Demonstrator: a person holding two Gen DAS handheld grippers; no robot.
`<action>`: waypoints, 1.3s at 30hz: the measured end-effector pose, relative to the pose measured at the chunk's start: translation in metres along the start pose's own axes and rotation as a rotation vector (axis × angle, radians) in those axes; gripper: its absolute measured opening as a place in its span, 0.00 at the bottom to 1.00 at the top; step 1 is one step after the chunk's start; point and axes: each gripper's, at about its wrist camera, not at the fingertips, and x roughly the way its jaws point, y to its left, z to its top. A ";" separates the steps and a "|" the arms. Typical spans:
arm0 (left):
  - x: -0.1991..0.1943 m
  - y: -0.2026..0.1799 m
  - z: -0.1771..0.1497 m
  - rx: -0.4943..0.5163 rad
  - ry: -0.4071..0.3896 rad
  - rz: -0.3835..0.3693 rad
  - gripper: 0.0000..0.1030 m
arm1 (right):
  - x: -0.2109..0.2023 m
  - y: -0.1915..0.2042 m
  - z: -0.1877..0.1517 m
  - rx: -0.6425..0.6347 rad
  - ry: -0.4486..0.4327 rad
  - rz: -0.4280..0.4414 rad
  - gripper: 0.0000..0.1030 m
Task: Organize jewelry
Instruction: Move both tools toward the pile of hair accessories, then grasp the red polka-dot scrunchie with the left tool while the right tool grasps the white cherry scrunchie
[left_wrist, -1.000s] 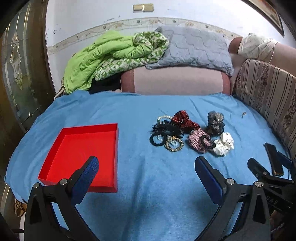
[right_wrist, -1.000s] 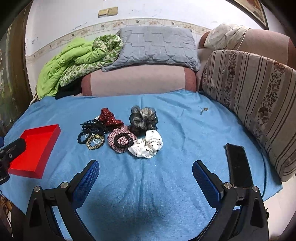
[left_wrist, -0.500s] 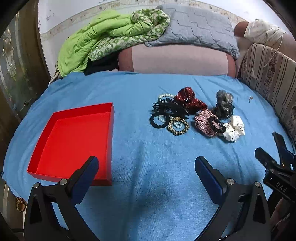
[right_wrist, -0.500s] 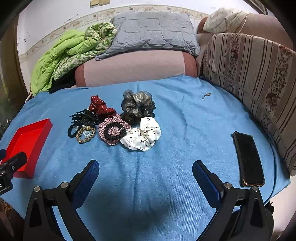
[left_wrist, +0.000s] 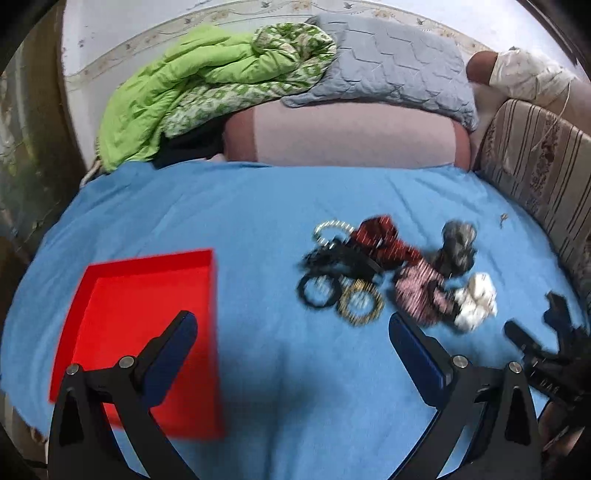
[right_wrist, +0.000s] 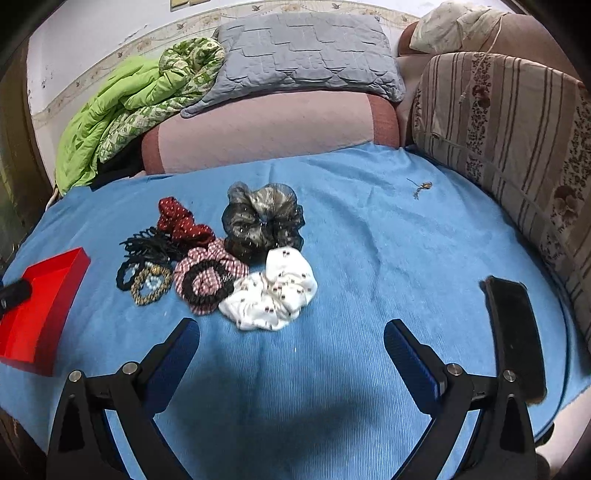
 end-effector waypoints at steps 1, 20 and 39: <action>0.006 -0.002 0.008 -0.004 0.001 -0.016 1.00 | 0.005 -0.001 0.002 0.002 0.005 0.007 0.96; 0.167 -0.076 0.082 0.108 0.139 -0.164 1.00 | 0.074 -0.015 0.012 0.061 0.106 0.124 0.74; 0.120 -0.083 0.065 0.091 0.179 -0.285 0.14 | 0.063 -0.010 0.007 0.073 0.099 0.193 0.12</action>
